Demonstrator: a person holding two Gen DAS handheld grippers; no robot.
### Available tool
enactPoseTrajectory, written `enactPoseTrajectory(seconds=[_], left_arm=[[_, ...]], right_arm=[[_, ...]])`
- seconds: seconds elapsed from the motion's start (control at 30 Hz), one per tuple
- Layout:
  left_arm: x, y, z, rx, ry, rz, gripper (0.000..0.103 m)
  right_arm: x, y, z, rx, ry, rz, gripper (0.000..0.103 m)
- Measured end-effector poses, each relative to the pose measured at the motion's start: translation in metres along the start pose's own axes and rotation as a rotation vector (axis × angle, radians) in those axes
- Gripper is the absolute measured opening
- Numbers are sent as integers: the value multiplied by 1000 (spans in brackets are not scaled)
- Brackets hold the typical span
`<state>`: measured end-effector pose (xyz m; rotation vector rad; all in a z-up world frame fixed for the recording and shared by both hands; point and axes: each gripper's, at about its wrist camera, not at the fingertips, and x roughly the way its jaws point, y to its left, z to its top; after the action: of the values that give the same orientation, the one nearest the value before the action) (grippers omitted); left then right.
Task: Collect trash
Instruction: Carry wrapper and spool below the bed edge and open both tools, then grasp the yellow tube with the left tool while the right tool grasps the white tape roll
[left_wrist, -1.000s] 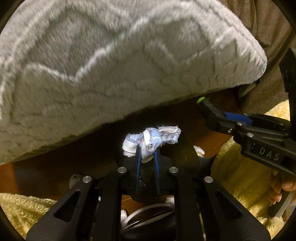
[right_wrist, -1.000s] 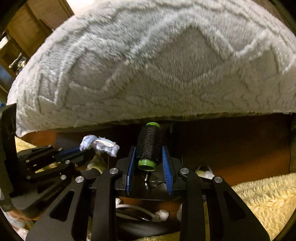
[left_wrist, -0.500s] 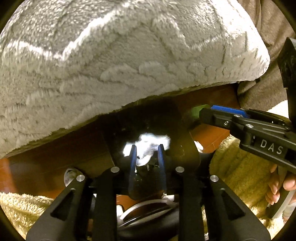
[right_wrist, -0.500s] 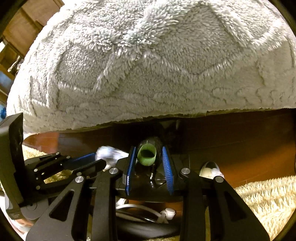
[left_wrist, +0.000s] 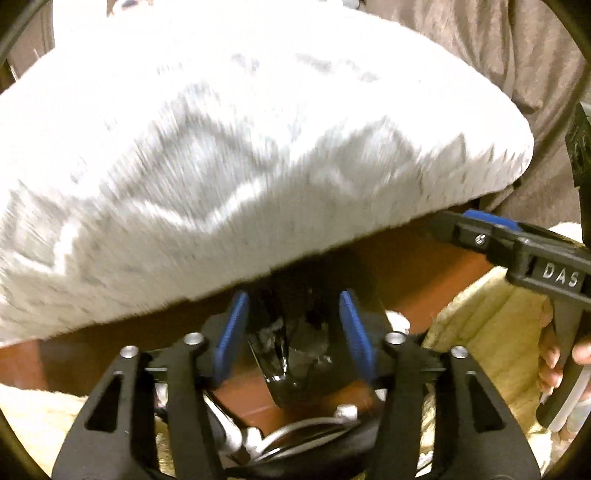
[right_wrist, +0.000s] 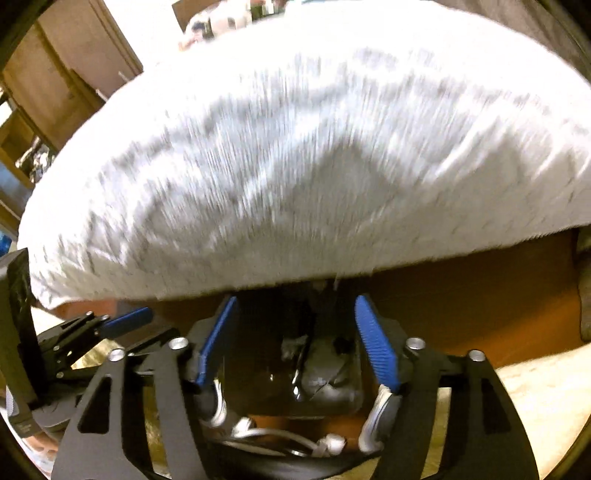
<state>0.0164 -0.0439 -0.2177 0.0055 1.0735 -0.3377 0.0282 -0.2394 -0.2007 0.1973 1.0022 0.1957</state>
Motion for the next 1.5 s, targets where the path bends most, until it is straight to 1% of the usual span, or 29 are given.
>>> enactPoseTrajectory(seconds=[0.03,0.1,0.17,0.27,0.33,0.37,0.47,0.5,0.53,0.57,0.7,0.73,0.87,0.9,0.97,1.1,1.27,1.3,1.37,1.5], left_arm=[[-8,1,3,3,-16,3,63],[-24,4,15,4,-53,22,67],[-38,11,28,-4,-81,28,68],[-58,25,51,-25,-115,35,70],[-76,36,74,-25,-143,75,71],[-77,36,80,-22,-152,91,72],[-85,45,99,-18,-181,129,75],[-87,47,105,-18,-188,134,77],[-87,50,108,-18,-193,138,77],[-87,52,113,-18,-197,145,78],[-79,55,138,-8,-201,179,80],[-76,53,140,-4,-199,187,80],[-65,66,159,-4,-186,217,80],[-63,69,162,-7,-185,219,80],[-58,75,170,-16,-183,226,80],[-49,83,183,-22,-176,226,80],[-34,90,202,-29,-164,216,80],[-30,91,207,-31,-161,214,80],[-22,93,216,-33,-161,220,80],[-7,99,235,-49,-168,226,79]], right_arm=[[-12,1,8,-9,-38,-7,77],[-26,1,20,-17,-84,-12,78],[-42,-1,37,-25,-135,-14,80],[-54,-2,59,-36,-179,-26,80],[-58,3,73,-49,-204,-34,80],[-60,2,84,-56,-211,-39,80],[-57,2,114,-70,-220,-30,80],[-52,15,117,-74,-220,-28,80],[-49,18,120,-78,-221,-26,80],[-45,23,130,-85,-222,-22,80],[-28,43,148,-114,-222,-13,80],[-25,45,151,-118,-220,-11,80],[0,58,171,-127,-201,13,79],[6,61,175,-128,-196,14,78],[18,65,183,-125,-189,19,70],[33,69,193,-122,-179,15,65],[46,69,200,-133,-164,-7,52],[47,67,200,-132,-163,-7,51],[49,64,201,-128,-166,-5,41],[50,60,201,-131,-174,8,39]])
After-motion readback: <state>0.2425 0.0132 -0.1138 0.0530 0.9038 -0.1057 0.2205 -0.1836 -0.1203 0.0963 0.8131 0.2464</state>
